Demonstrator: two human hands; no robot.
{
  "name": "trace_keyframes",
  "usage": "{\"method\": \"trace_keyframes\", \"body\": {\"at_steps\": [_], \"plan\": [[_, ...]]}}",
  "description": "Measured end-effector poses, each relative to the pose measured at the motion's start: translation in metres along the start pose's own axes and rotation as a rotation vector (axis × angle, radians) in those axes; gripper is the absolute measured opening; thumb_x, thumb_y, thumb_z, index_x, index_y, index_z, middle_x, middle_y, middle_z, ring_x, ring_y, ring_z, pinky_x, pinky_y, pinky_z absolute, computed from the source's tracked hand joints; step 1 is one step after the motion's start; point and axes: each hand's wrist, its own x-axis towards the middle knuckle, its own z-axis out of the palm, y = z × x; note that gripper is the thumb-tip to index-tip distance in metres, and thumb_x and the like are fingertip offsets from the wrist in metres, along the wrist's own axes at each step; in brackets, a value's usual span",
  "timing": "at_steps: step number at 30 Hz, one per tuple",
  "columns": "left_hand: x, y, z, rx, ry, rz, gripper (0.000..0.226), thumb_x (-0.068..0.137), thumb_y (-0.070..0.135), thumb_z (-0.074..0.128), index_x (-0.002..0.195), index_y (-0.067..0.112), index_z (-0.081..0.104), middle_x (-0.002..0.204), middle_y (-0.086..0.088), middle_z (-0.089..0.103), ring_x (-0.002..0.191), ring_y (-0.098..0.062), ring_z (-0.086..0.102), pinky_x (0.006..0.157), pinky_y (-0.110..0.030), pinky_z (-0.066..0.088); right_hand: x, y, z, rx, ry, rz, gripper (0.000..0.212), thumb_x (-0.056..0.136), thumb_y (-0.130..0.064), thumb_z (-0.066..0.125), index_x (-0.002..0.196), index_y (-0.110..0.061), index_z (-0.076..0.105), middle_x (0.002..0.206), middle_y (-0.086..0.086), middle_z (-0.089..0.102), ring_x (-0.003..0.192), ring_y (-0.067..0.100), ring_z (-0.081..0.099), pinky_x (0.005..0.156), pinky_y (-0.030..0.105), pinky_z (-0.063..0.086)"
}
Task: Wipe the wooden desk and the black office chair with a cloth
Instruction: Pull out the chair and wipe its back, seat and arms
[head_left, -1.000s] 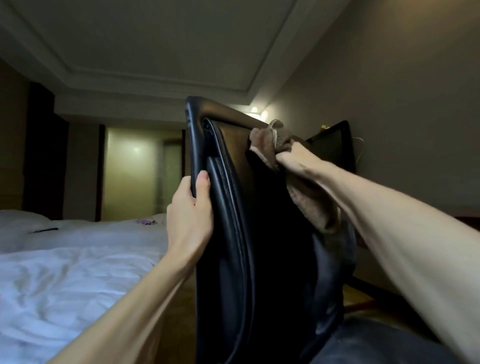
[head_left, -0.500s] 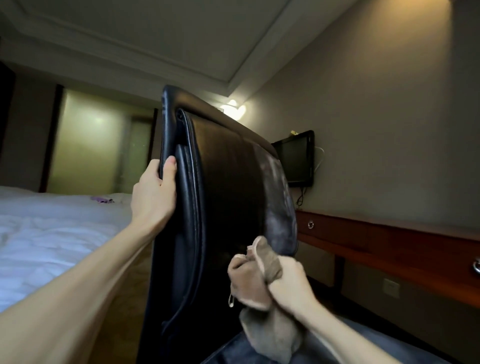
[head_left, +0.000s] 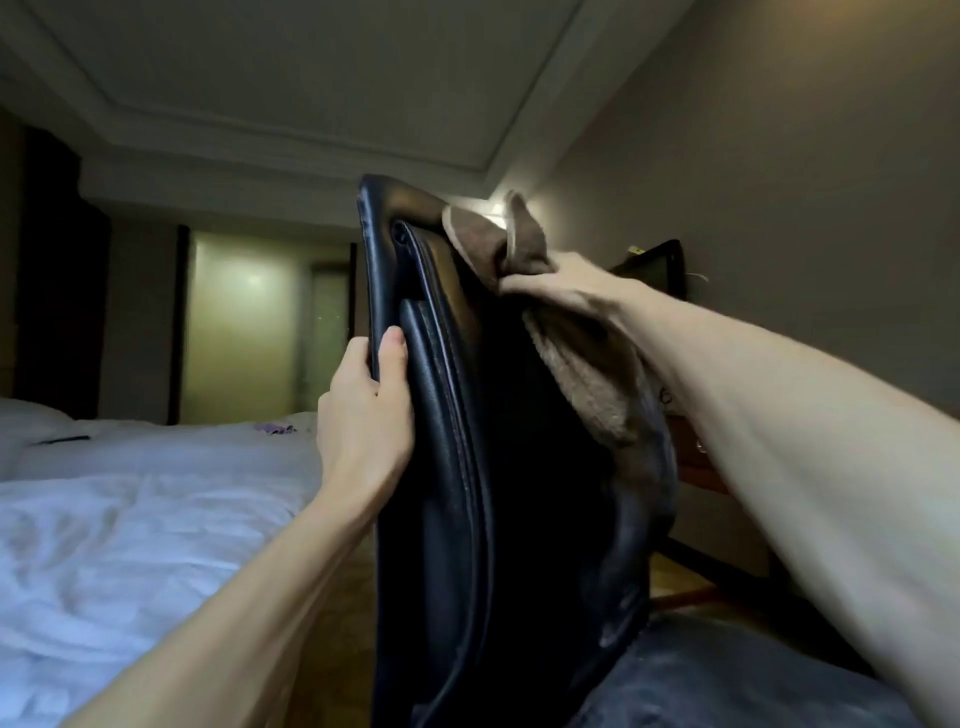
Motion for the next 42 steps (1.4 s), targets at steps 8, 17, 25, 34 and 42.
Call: {"method": "trace_keyframes", "body": {"at_steps": [8, 17, 25, 34, 42], "plan": [[-0.003, 0.002, 0.003, -0.025, 0.006, 0.012, 0.054, 0.105, 0.060, 0.037, 0.082, 0.012, 0.045, 0.067, -0.003, 0.053, 0.070, -0.025, 0.052, 0.070, -0.043, 0.040, -0.045, 0.062, 0.060, 0.123, 0.232, -0.026, 0.074, 0.093, -0.056, 0.061, 0.158, -0.038, 0.030, 0.164, -0.002, 0.036, 0.150, 0.028, 0.033, 0.118, 0.030, 0.021], [-0.006, 0.014, -0.006, 0.018, -0.019, -0.047, 0.050, 0.106, 0.059, 0.036, 0.074, 0.019, 0.035, 0.056, 0.006, 0.044, 0.065, -0.022, 0.045, 0.064, -0.042, 0.032, -0.220, 0.089, 0.112, 0.170, 0.399, 0.152, 0.039, 0.064, -0.060, 0.068, 0.095, -0.037, 0.076, 0.079, -0.005, 0.077, 0.084, 0.016, 0.073, 0.070, 0.033, 0.054], [-0.007, 0.014, -0.007, 0.024, -0.024, -0.013, 0.049, 0.104, 0.060, 0.034, 0.073, 0.022, 0.032, 0.050, 0.018, 0.047, 0.061, -0.020, 0.042, 0.061, -0.040, 0.031, -0.127, 0.063, 0.021, 0.144, 0.571, 0.107, 0.016, 0.086, -0.038, 0.066, 0.086, -0.022, 0.067, 0.082, 0.002, 0.071, 0.091, 0.031, 0.066, 0.073, 0.034, 0.044], [0.000, 0.001, -0.004, -0.019, 0.028, 0.029, 0.052, 0.103, 0.061, 0.037, 0.073, 0.018, 0.039, 0.055, 0.010, 0.050, 0.056, -0.013, 0.043, 0.062, -0.042, 0.036, 0.012, 0.008, 0.040, 0.152, 0.222, 0.027, 0.074, 0.092, -0.057, 0.059, 0.157, -0.030, 0.037, 0.164, 0.004, 0.035, 0.156, 0.030, 0.019, 0.125, 0.048, 0.013], [-0.005, 0.005, -0.001, -0.018, 0.025, 0.034, 0.052, 0.106, 0.055, 0.039, 0.095, 0.008, 0.058, 0.080, -0.006, 0.067, 0.081, -0.025, 0.061, 0.079, -0.044, 0.045, -0.089, 0.046, 0.064, 0.143, 0.326, 0.081, 0.050, 0.096, -0.044, 0.061, 0.143, -0.027, 0.057, 0.146, 0.009, 0.059, 0.137, 0.032, 0.050, 0.100, 0.027, 0.035]]}}
